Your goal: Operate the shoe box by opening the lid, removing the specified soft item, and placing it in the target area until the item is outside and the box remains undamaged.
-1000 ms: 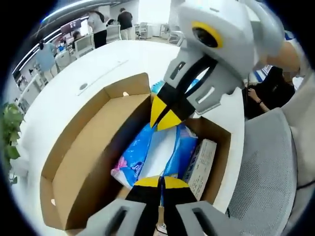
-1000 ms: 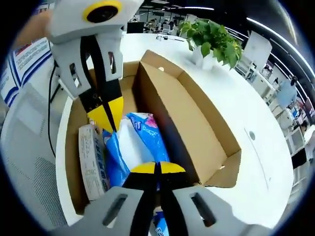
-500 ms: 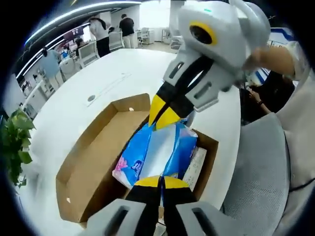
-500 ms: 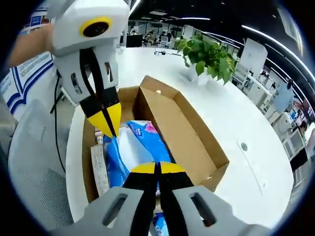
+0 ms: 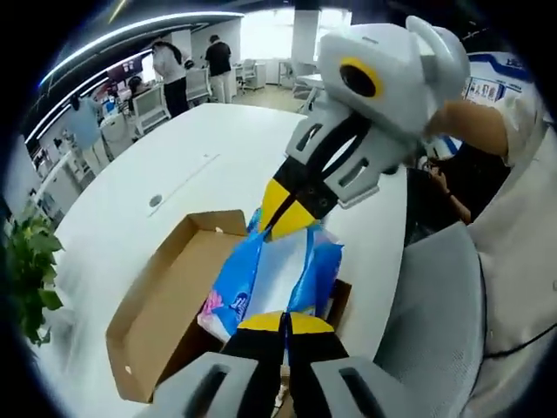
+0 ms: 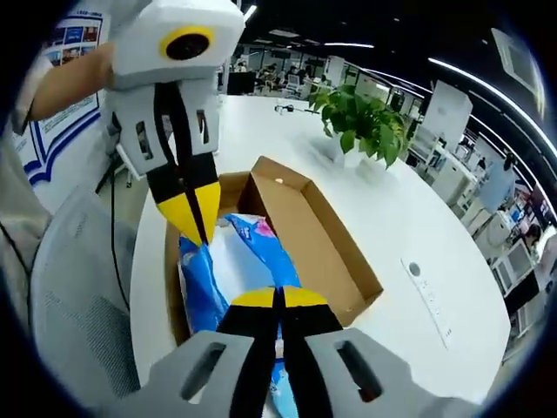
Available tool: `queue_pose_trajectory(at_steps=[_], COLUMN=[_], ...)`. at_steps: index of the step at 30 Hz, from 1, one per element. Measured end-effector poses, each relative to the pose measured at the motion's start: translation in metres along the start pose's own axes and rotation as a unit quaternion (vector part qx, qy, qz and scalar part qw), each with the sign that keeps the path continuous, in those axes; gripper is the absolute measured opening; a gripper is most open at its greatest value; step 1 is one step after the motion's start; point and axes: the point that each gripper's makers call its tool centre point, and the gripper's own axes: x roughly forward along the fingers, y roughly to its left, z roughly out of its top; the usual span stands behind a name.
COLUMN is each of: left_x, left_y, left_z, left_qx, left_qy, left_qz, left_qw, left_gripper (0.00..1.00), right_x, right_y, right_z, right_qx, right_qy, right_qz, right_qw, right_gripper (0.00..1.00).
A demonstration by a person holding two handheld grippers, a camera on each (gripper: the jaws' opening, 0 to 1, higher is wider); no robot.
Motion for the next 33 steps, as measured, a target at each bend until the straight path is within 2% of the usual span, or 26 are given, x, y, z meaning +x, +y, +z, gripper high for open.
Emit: queue_pose_trajectory(at_steps=[11,22,33], left_x=[0.011,0.034,0.065], left_y=[-0.028,-0.048,-0.063], left_z=[0.046,0.089,0.121], left_qx=[0.028,0.059,0.082], left_qy=[-0.009,-0.022,-0.024], left_qz=[-0.033,-0.066,-0.092], left_qw=[0.999,0.9958,0.9921], left_gripper=[0.0,0.0,0.0], right_x=[-0.046,-0.089,-0.118], right_y=[-0.013,-0.033,-0.054], right_z=[-0.018,-0.052,-0.087], right_qx=[0.035,0.068,0.076], right_qy=[-0.009,-0.007,0.004], right_qz=[-0.012,-0.034,-0.05], right_qw=[0.9993,0.9971,0.9958], right_gripper=[0.0,0.0,0.0])
